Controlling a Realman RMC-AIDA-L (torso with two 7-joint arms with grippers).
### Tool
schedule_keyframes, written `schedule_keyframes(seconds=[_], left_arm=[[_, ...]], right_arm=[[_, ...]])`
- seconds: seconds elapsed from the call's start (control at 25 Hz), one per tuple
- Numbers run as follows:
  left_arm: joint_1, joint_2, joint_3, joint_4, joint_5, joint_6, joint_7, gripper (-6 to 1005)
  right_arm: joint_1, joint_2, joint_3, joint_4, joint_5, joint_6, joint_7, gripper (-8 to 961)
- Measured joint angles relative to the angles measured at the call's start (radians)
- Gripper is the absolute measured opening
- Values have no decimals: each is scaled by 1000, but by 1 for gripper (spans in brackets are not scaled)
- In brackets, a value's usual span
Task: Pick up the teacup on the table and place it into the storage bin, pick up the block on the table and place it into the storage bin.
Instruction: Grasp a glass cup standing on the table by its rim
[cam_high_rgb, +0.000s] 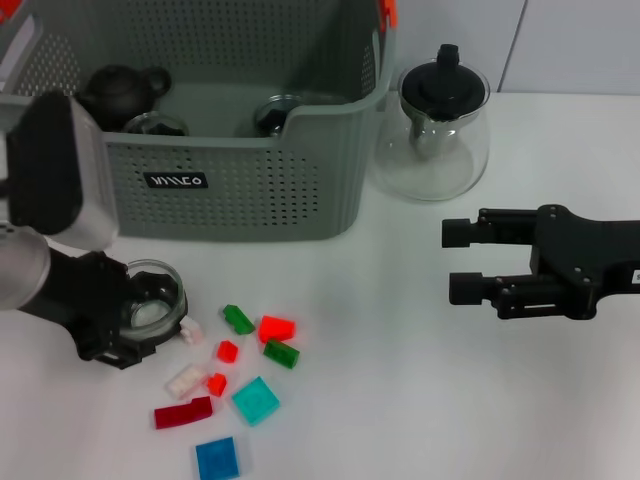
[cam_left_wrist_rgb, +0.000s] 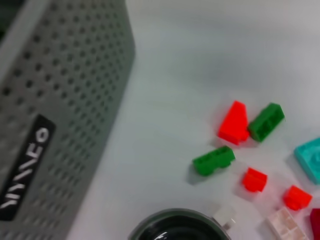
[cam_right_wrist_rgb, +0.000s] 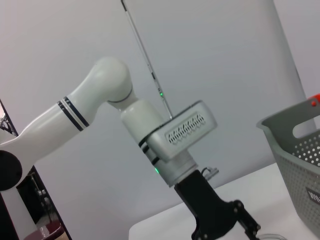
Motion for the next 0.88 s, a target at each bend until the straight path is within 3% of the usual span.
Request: schedule_keyframes(seconds=[0.44,0.88], left_arm=[[-32,1,53,-117,78,-86,-29,648],[-32,0,59,-125,83,-94,-37,634]], right_arm=[[-7,0,10,1,1,1,-4,794],[-4,0,13,0,2,0,-5,793]])
